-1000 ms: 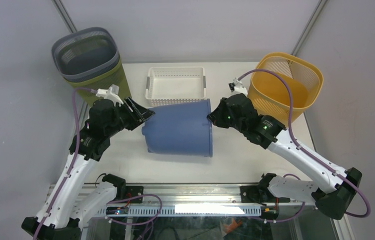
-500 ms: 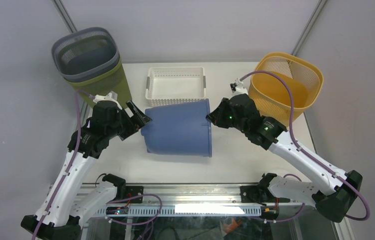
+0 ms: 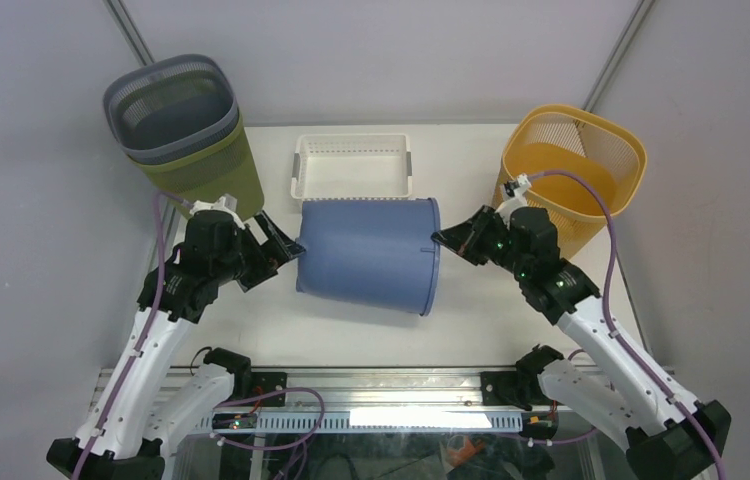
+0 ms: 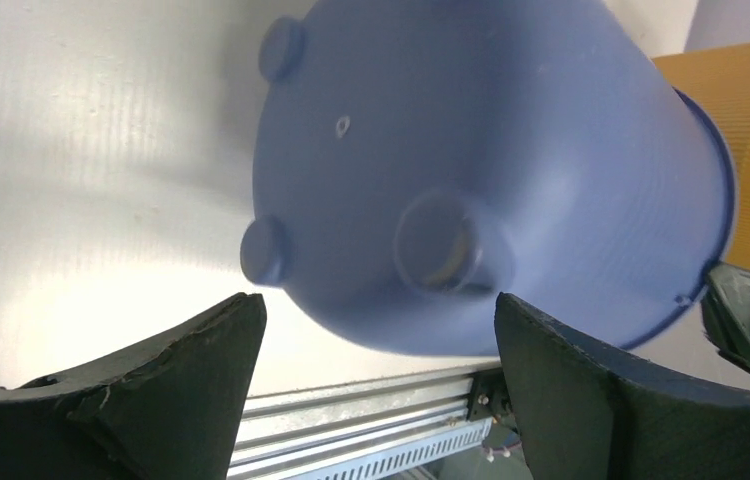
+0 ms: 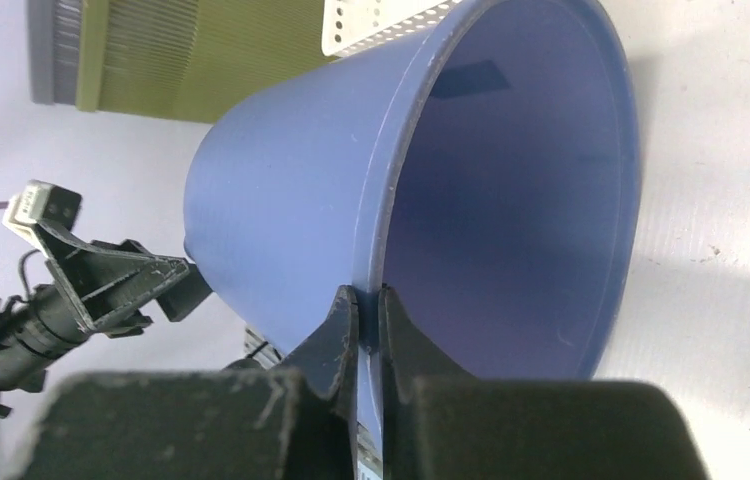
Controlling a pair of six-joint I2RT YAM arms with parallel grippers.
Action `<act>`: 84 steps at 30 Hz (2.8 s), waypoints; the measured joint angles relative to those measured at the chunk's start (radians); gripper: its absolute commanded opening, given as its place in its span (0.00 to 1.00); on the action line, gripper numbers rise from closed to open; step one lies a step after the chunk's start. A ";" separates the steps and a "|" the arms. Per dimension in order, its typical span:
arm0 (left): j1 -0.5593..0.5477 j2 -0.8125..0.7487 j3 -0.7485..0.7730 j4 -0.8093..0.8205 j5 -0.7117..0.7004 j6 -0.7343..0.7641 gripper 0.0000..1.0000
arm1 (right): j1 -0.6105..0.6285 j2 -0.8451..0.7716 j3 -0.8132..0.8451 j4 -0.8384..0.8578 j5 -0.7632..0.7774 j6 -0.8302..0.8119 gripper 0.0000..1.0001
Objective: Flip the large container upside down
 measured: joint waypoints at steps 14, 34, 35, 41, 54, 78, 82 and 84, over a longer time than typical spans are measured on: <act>0.000 -0.006 0.090 0.158 0.172 0.043 0.94 | -0.075 -0.209 -0.215 0.111 -0.079 0.188 0.00; 0.000 0.026 0.138 0.241 0.212 0.052 0.95 | -0.077 -0.524 -0.370 -0.005 0.000 0.335 0.00; 0.000 0.026 0.138 0.245 0.214 0.052 0.95 | -0.077 -0.539 -0.377 -0.014 0.003 0.340 0.00; 0.000 0.026 0.137 0.263 0.229 0.051 0.95 | -0.080 -0.608 -0.469 -0.156 0.023 0.361 0.00; 0.000 0.026 0.092 0.322 0.246 0.047 0.95 | -0.080 -0.433 -0.583 -0.339 0.031 0.357 0.00; 0.000 0.084 0.111 0.390 0.280 0.076 0.99 | -0.069 0.051 -0.116 -0.265 0.256 -0.010 0.47; 0.000 0.097 0.151 0.401 0.279 0.093 0.99 | -0.084 0.104 -0.054 -0.288 0.367 -0.024 0.46; 0.000 0.103 0.162 0.403 0.279 0.101 0.99 | -0.084 0.142 -0.043 -0.270 0.401 -0.022 0.46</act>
